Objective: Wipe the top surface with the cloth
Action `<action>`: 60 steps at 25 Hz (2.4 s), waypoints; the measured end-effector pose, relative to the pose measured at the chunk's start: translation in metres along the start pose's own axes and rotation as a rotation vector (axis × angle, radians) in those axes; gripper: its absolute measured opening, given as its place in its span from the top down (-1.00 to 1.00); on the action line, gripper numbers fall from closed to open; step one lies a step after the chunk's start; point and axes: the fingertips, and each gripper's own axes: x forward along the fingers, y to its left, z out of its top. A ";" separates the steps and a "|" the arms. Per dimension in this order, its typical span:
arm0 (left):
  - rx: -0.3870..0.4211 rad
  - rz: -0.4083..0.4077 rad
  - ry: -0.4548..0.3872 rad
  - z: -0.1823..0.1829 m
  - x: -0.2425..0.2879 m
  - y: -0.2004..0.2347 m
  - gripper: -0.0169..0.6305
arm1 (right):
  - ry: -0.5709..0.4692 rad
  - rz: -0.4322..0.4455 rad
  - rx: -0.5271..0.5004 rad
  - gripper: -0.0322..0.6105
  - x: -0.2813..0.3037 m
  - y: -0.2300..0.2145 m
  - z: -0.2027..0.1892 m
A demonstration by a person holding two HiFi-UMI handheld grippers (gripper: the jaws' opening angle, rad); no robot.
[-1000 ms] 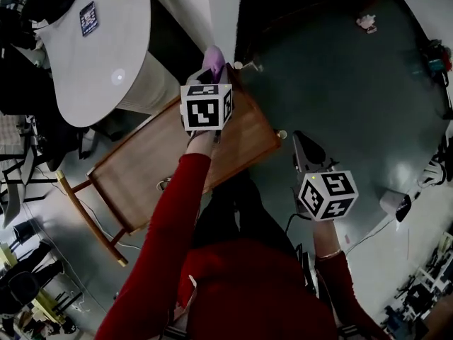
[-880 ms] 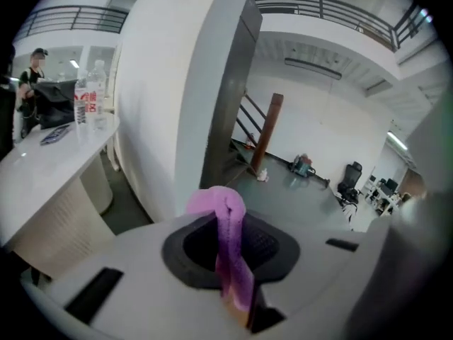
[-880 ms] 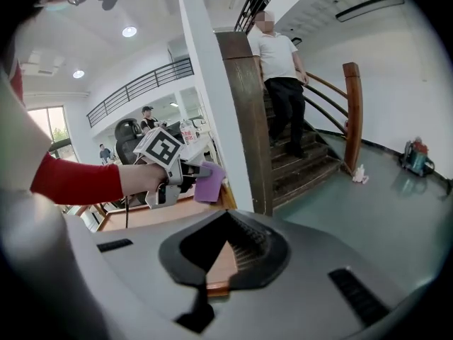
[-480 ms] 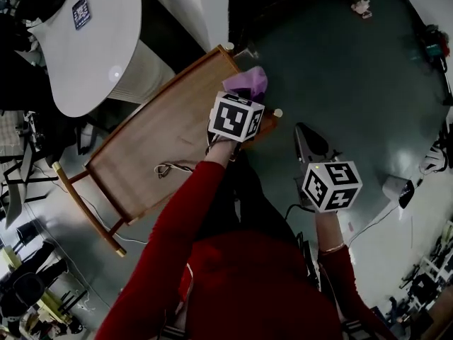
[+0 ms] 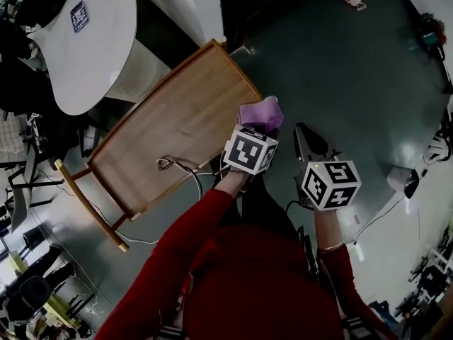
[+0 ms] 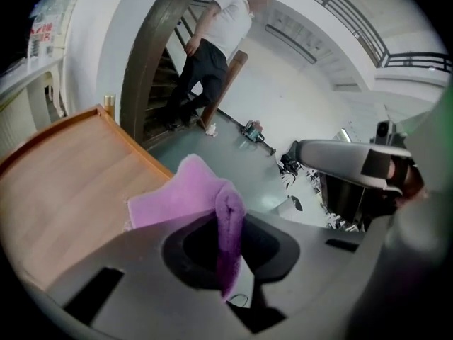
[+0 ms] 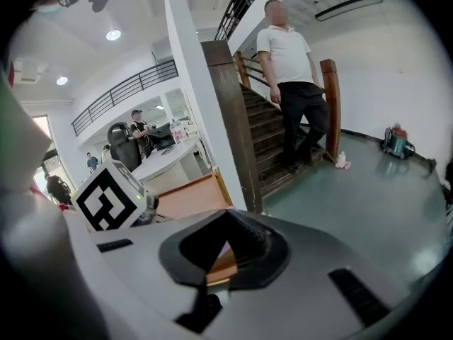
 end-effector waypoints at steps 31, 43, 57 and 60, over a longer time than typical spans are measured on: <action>-0.778 0.627 -0.467 -0.152 -0.158 0.092 0.80 | 0.150 0.431 -0.364 0.89 0.080 0.086 0.030; -1.157 1.198 -0.554 -0.344 -0.285 0.112 0.80 | 0.255 0.731 -0.596 0.89 0.109 0.202 -0.017; -1.444 1.192 -0.719 -0.343 -0.320 0.075 0.80 | 0.228 0.745 -0.599 0.89 0.131 0.246 0.026; -1.460 1.198 -0.803 -0.330 -0.319 0.108 0.80 | 0.224 0.731 -0.601 0.89 0.133 0.237 0.032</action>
